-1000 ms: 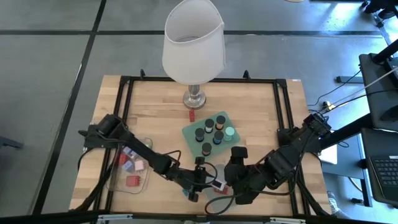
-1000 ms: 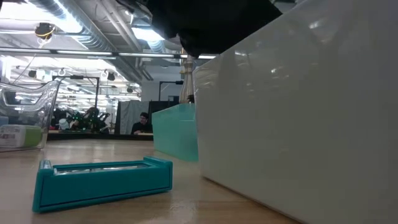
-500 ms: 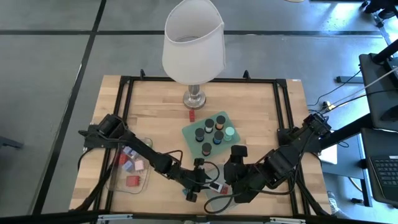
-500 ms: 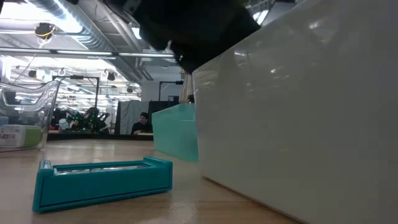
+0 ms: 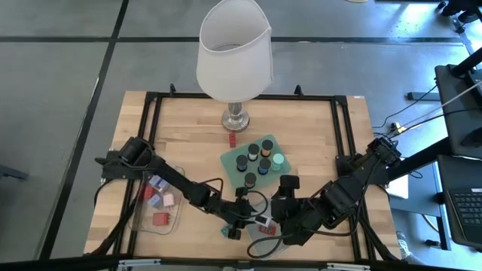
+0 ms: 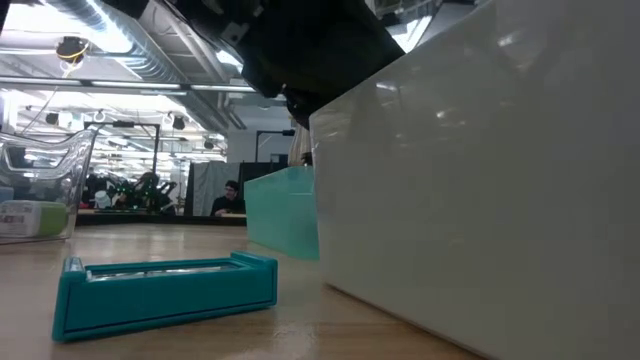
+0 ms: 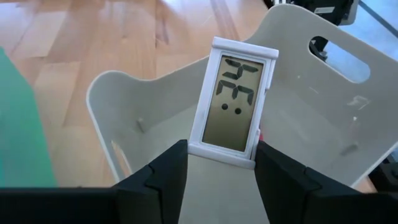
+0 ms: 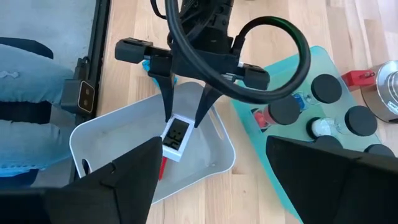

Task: Pick & Place Office items
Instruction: Put the white digital timer into the gray bin, then put the blue digital timer into the gray bin

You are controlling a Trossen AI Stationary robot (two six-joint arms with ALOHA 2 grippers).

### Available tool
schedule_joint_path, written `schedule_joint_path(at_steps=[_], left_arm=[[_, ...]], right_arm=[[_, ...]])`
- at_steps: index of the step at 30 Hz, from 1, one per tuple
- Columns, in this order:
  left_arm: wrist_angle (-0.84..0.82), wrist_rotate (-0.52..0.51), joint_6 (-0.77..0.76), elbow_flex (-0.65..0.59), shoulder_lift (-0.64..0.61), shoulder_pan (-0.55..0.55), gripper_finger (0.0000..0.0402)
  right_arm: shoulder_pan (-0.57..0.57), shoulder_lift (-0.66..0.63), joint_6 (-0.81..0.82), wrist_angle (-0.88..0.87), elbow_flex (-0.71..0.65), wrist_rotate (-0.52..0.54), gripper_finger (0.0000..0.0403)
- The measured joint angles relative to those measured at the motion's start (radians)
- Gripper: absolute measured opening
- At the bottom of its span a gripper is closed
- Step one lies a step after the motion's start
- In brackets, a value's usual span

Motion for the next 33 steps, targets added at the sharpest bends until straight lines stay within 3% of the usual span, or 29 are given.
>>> schedule_joint_path(at_steps=[14,28,33], left_arm=[[0.027,0.004,0.0,-0.002,0.001,0.0,0.018],[0.056,0.016,0.001,-0.002,-0.013,-0.004,0.0232],[0.043,0.075,0.104,0.001,-0.084,-0.033,0.0235]], right_arm=[[0.0,0.0,0.003,0.0,0.0,0.0,0.0291],[0.0,0.0,0.003,0.0,0.0,0.0,0.0291],[0.0,0.0,0.003,0.0,0.0,0.0,0.0291]])
